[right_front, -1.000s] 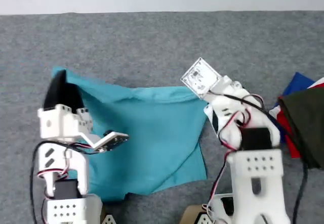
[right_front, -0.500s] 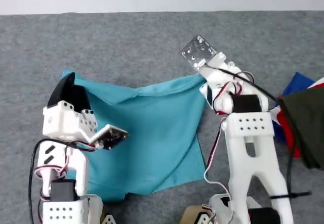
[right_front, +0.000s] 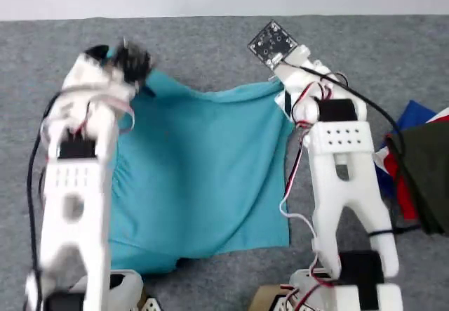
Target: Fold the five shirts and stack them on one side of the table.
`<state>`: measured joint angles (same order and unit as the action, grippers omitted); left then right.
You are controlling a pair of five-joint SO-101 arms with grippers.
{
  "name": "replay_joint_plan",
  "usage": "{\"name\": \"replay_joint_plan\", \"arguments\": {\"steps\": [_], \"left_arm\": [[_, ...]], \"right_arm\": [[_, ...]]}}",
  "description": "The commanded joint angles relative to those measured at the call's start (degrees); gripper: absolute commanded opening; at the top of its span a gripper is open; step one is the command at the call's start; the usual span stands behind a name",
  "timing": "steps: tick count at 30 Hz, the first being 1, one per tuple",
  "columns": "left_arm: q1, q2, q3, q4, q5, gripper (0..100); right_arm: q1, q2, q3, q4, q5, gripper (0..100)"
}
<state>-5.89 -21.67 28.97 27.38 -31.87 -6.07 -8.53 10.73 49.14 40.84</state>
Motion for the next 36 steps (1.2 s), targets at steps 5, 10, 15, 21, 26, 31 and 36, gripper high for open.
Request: {"name": "replay_joint_plan", "arguments": {"steps": [5,10,15,21,26,31,36], "left_arm": [[0.6,28.2,-30.3,8.1,6.9,0],[0.4,42.1,-46.6,12.5,10.8,0],[0.4,55.6,-64.1,16.7,14.5,0],[0.6,72.8,-86.4,20.7,15.2,0],[0.4,85.4,-103.7,23.3,15.2,0],[-0.5,92.5,-114.1,23.0,19.7,0],[-0.8,93.8,-117.4,20.0,24.8,0]], "right_arm": [[3.6,10.2,-15.6,-0.4,-0.7,1.1],[4.6,18.8,-24.4,-0.4,-0.5,1.1],[4.7,27.6,-33.1,-0.4,-0.5,1.1],[4.9,38.2,-44.5,-0.3,-0.5,1.1],[6.5,45.9,-53.0,0.1,-0.5,1.1],[8.1,51.4,-57.8,0.2,-0.4,1.1],[8.6,52.9,-60.7,0.2,-0.4,1.1]]}}
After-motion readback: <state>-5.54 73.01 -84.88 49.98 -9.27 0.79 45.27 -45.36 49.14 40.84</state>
